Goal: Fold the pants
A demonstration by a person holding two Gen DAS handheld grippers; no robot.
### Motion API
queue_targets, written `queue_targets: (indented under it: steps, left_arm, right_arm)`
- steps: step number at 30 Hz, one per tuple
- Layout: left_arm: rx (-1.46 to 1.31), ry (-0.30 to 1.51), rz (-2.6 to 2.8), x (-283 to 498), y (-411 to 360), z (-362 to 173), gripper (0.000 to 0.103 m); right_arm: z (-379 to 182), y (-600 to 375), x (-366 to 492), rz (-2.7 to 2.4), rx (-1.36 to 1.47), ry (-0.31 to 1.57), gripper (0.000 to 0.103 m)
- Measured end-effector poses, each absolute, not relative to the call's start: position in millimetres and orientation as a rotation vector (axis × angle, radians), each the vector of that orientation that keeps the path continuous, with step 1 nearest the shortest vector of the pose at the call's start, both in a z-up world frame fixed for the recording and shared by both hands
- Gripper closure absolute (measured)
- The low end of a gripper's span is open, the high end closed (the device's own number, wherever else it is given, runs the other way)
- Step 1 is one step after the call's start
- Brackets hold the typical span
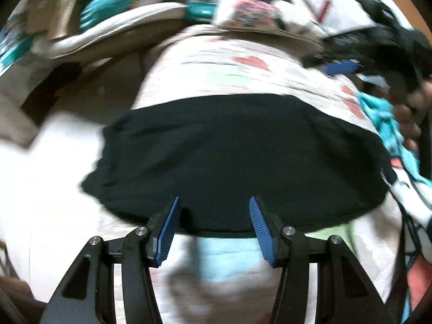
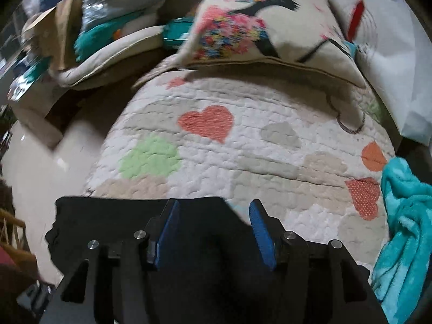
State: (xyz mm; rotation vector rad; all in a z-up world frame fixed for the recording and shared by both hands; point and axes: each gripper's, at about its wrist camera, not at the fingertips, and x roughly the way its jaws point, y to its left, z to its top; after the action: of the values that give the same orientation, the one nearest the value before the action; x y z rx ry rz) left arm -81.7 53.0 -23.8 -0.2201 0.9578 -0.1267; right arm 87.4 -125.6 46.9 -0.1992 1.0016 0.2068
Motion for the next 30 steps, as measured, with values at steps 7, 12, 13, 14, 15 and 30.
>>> queue_targets:
  steps: [7, 12, 13, 14, 15, 30]
  left_arm:
    - [-0.414, 1.037, 0.065, -74.6, 132.9, -52.3, 0.051]
    - [-0.542, 1.077, 0.133, -71.7, 163.6, -67.3, 0.051]
    - [-0.558, 1.082, 0.141, -70.7, 166.5, -69.1, 0.051]
    - [-0.575, 1.087, 0.143, -70.2, 168.5, -70.8, 0.051]
    - [-0.591, 1.091, 0.144, -68.5, 169.4, -71.9, 0.051]
    - [-0.851, 1.014, 0.117, -62.4, 185.5, -85.0, 0.041]
  right_arm:
    - [34.8, -48.1, 79.7, 0.361, -0.237, 1.049, 0.042]
    - [12.6, 18.1, 74.4, 0.482, -0.327, 1.094, 0.041]
    - [9.5, 27.5, 73.4, 0.498, -0.341, 1.101, 0.041]
    - [4.4, 39.3, 73.6, 0.517, -0.360, 1.111, 0.041]
    - [0.8, 47.9, 73.9, 0.531, -0.375, 1.117, 0.041]
    - [-33.6, 112.7, 104.3, 0.674, -0.465, 1.205, 0.036]
